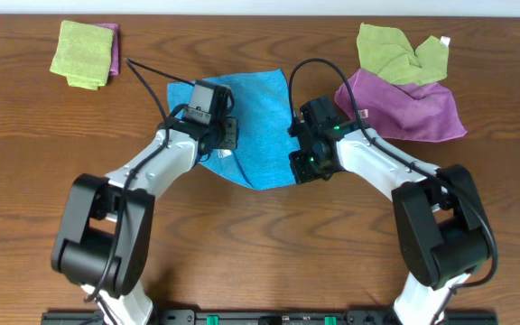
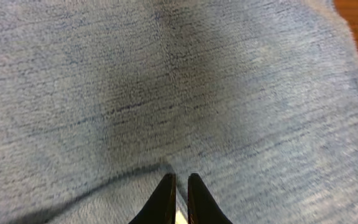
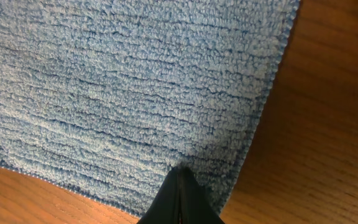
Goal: Fold the cloth
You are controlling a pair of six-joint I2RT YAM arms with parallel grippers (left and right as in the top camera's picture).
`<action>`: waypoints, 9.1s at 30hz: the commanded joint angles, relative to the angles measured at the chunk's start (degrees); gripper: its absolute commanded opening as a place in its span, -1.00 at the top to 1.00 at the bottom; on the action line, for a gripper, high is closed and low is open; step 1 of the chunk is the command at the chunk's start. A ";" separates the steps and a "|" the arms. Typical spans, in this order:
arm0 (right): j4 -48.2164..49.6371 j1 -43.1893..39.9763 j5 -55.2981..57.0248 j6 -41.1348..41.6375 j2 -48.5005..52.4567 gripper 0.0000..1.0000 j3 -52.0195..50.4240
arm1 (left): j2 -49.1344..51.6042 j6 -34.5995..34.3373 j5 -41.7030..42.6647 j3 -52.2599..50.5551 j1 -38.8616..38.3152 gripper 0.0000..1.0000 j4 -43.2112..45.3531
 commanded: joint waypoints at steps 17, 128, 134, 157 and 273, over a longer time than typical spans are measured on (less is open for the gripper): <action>0.02 0.39 1.51 -1.22 0.33 0.97 0.24 | 5.84 1.75 -1.01 -0.20 0.09 0.87 -6.60; 17.79 0.04 -5.99 -1.18 0.39 0.60 9.42 | -1.57 2.10 7.39 -3.30 0.07 0.89 -21.88; 17.79 0.04 -5.99 -1.18 0.39 0.68 9.42 | -2.08 -2.80 10.08 -3.28 0.07 0.88 -26.53; 18.43 0.04 -6.01 -1.20 0.39 0.69 9.42 | -7.17 -10.88 6.49 -3.23 0.07 0.88 -46.53; -7.91 -6.58 -26.49 5.40 -3.78 0.96 6.27 | -8.79 -7.06 15.43 -4.35 14.03 0.89 -39.15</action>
